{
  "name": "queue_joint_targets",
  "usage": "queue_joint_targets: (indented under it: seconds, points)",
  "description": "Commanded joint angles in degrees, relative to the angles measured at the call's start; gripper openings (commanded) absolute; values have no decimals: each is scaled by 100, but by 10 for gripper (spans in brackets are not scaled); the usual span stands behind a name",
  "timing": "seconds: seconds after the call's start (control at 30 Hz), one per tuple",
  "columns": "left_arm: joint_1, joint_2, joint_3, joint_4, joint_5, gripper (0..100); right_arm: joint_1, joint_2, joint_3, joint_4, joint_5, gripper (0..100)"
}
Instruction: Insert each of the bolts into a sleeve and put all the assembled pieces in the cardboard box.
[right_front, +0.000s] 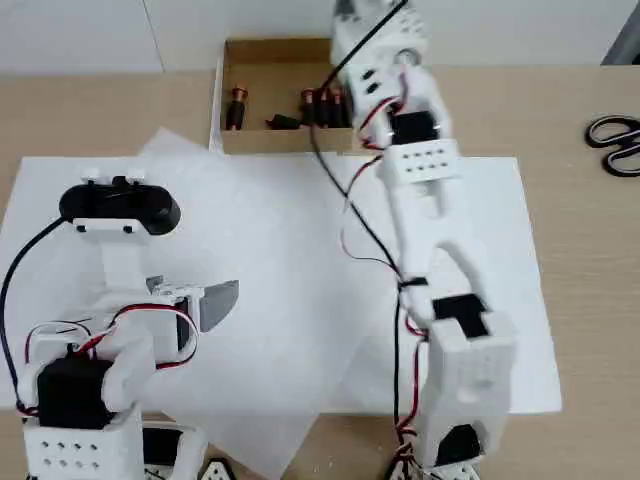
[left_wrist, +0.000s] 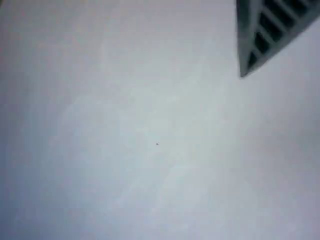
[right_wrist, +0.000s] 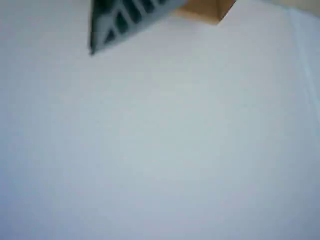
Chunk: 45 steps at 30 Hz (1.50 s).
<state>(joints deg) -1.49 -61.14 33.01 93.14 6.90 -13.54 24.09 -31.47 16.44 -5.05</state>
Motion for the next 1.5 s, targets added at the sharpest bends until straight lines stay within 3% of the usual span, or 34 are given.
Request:
queue_joint_targets:
  seconds: [0.0, 0.3, 0.47, 0.63, 0.8, 0.93, 1.03, 1.17, 1.3, 1.47]
  points:
    - [-44, -53, -295, -97, -18, 314, 233, -1376, -281, 1121, 26, 177]
    - [-44, -70, -787, 308, -105, 314, 242, -4444, -281, 6141, 35, 177]
    - [-44, -853, -1095, 62, -396, 314, 242, -6079, -246, 7943, 44, 177]
    - [-44, -2224, -312, -695, -422, 314, 259, -7881, 844, 7881, 44, 177]
    - [-44, -3516, 1455, -1723, -431, 314, 277, -9376, 3437, 7442, 44, 179]
    - [-44, -4369, 3011, -2971, -431, 314, 277, -10457, 6040, 5947, 35, 179]
    - [-44, -4246, 3846, -3807, -431, 314, 277, -11380, 7842, 4769, 44, 179]
    - [-44, -4290, 5024, -4677, -422, 314, 295, -12479, 9767, 4180, 53, 179]
    - [-35, -4290, 5798, -4870, -404, 314, 338, -12813, 11147, 4189, 53, 179]
    - [0, -4299, 6132, -4870, -396, 314, 497, -12752, 11824, 4189, 53, 178]
